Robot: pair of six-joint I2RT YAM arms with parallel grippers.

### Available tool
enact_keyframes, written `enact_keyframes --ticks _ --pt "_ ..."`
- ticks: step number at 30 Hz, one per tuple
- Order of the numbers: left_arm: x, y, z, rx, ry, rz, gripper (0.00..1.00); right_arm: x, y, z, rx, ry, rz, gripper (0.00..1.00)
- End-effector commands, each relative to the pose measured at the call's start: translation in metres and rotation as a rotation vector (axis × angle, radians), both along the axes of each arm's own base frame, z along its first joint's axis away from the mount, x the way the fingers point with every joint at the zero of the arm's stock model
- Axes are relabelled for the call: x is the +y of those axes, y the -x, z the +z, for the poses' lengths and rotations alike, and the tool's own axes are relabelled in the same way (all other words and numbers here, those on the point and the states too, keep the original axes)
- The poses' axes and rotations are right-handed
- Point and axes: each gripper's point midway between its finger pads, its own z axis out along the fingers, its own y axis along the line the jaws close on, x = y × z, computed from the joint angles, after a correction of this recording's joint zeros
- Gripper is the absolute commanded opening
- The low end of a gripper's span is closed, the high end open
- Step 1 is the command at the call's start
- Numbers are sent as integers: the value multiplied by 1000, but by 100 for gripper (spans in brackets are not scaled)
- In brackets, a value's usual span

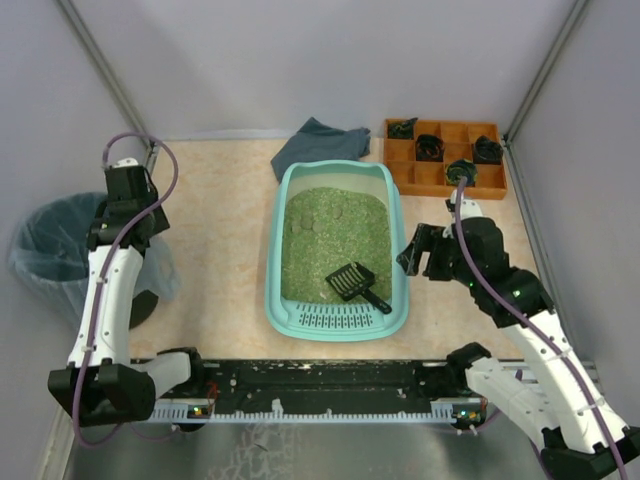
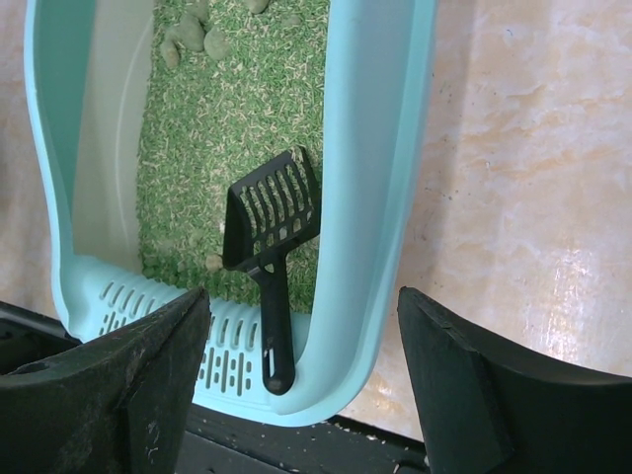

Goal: Clean the litter box

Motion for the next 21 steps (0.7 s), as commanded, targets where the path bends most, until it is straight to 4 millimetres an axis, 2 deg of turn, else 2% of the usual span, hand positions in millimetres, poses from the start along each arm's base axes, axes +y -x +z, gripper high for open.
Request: enact_keyframes --ticks 1,13,21 --pt "-39 -11 -14 11 121 -220 1 0 -1 20 -64 -25 -4 76" --pt "-129 -40 27 -118 216 -571 0 -7 4 6 -50 -4 -21 76" --pt "-175 -61 39 -138 242 -699 0 -14 8 10 -57 20 -38 76"
